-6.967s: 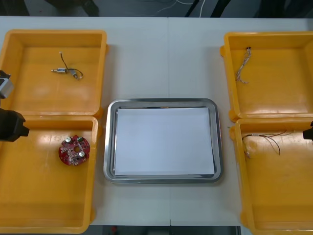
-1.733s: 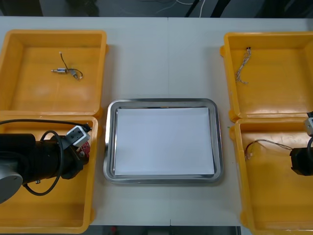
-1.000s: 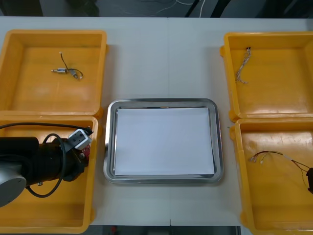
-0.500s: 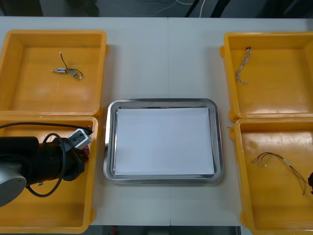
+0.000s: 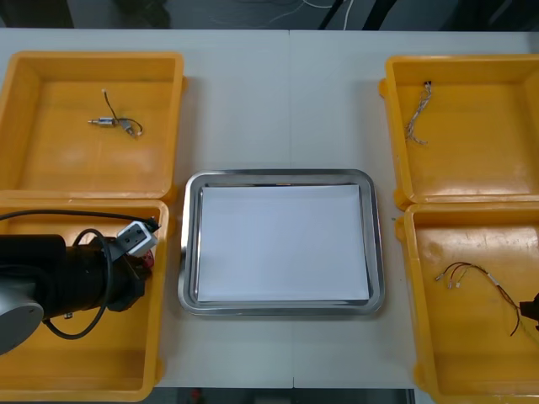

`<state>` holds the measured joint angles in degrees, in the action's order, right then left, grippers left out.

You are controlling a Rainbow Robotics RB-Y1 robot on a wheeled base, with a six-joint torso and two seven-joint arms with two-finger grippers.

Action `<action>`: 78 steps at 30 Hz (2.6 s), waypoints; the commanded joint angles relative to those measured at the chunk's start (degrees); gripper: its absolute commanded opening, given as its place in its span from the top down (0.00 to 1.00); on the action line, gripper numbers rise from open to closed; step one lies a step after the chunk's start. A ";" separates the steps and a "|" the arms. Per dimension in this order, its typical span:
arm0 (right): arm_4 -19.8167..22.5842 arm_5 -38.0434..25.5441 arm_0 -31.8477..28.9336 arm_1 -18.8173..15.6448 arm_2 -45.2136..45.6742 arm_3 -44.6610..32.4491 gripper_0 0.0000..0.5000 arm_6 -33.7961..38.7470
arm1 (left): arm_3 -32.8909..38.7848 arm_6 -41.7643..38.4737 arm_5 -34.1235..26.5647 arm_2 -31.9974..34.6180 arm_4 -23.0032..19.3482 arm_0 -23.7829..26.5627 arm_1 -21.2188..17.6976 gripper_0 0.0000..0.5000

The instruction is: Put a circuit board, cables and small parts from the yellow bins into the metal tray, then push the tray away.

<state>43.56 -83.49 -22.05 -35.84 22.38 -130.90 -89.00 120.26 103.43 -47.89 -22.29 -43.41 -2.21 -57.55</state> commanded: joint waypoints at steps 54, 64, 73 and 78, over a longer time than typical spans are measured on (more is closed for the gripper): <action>1.08 -7.30 16.68 -3.71 -3.57 10.49 0.00 -35.36 | 2.88 2.83 -2.65 20.70 -3.35 -19.94 0.95 1.00; 0.03 -1.24 13.08 -3.27 -5.15 10.49 0.00 -35.36 | 1.65 2.39 -1.68 17.72 -2.65 -18.35 0.95 1.00; -1.29 -0.09 12.82 -0.54 -5.59 11.46 0.00 -35.54 | 1.56 1.77 -1.59 17.54 -3.52 -18.35 0.95 0.00; -1.99 0.34 12.82 -0.28 -6.21 11.90 0.00 -35.63 | 1.82 1.33 -1.59 17.80 -3.70 -18.35 0.95 0.00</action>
<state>42.31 -83.78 -8.16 -36.84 17.45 -119.13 -121.96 121.68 103.43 -50.17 -4.11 -46.65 -21.54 -57.39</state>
